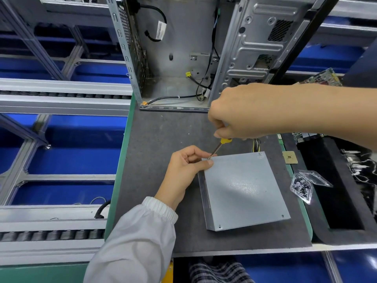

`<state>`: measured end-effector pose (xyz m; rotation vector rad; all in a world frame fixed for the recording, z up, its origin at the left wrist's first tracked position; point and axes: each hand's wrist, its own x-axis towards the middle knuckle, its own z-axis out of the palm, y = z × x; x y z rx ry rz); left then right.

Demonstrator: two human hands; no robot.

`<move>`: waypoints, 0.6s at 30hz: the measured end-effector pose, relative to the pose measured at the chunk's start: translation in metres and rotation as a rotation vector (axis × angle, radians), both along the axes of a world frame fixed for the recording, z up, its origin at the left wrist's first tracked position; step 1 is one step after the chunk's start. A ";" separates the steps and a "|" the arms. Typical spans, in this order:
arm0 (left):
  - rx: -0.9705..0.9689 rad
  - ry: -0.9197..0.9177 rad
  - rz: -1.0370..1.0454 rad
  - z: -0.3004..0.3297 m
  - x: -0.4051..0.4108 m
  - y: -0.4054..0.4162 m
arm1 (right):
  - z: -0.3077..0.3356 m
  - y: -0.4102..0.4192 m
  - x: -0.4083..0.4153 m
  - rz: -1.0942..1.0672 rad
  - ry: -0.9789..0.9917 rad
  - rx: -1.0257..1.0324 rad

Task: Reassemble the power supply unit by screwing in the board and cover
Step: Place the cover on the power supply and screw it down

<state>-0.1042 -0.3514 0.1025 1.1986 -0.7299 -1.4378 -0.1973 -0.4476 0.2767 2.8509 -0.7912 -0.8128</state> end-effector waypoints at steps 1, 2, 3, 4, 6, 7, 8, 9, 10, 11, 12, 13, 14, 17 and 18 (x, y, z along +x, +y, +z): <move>0.013 -0.001 -0.013 0.001 0.002 -0.002 | -0.001 -0.002 0.000 -0.008 0.010 0.013; 0.022 -0.008 -0.024 0.001 0.003 -0.003 | -0.001 -0.004 -0.001 -0.021 0.026 0.031; 0.025 -0.016 -0.032 0.002 0.004 -0.004 | 0.000 -0.005 -0.002 -0.034 0.043 0.061; 0.025 -0.021 -0.035 0.002 0.004 -0.004 | 0.001 -0.005 -0.003 -0.041 0.064 0.090; 0.026 -0.033 -0.036 0.002 0.004 -0.003 | 0.002 -0.006 -0.004 -0.015 0.135 0.109; 0.028 -0.041 -0.035 0.002 0.003 -0.003 | 0.002 -0.006 -0.005 0.008 0.151 0.098; 0.028 -0.044 -0.033 0.001 0.003 -0.003 | 0.003 -0.005 -0.005 0.027 0.138 0.081; 0.025 -0.040 -0.028 0.001 0.003 -0.003 | 0.003 -0.005 -0.006 0.039 0.108 0.058; 0.020 -0.033 -0.022 0.001 0.002 -0.002 | 0.003 -0.004 -0.006 0.051 0.073 0.019; 0.017 -0.025 -0.015 0.001 0.002 -0.002 | 0.003 -0.003 -0.006 0.065 0.049 -0.033; 0.014 -0.014 -0.008 0.001 0.001 -0.001 | 0.004 -0.001 -0.005 0.091 0.040 -0.087; 0.009 -0.002 -0.003 0.001 0.001 -0.001 | 0.003 0.000 -0.004 0.114 0.038 -0.127; 0.003 0.005 0.000 0.001 0.001 -0.001 | 0.001 -0.001 -0.004 0.130 0.034 -0.143; -0.012 -0.002 0.001 -0.001 0.000 0.000 | -0.003 -0.004 -0.004 0.097 0.068 -0.068; -0.019 -0.013 -0.002 -0.002 0.000 0.001 | -0.002 -0.004 -0.003 0.080 0.109 -0.035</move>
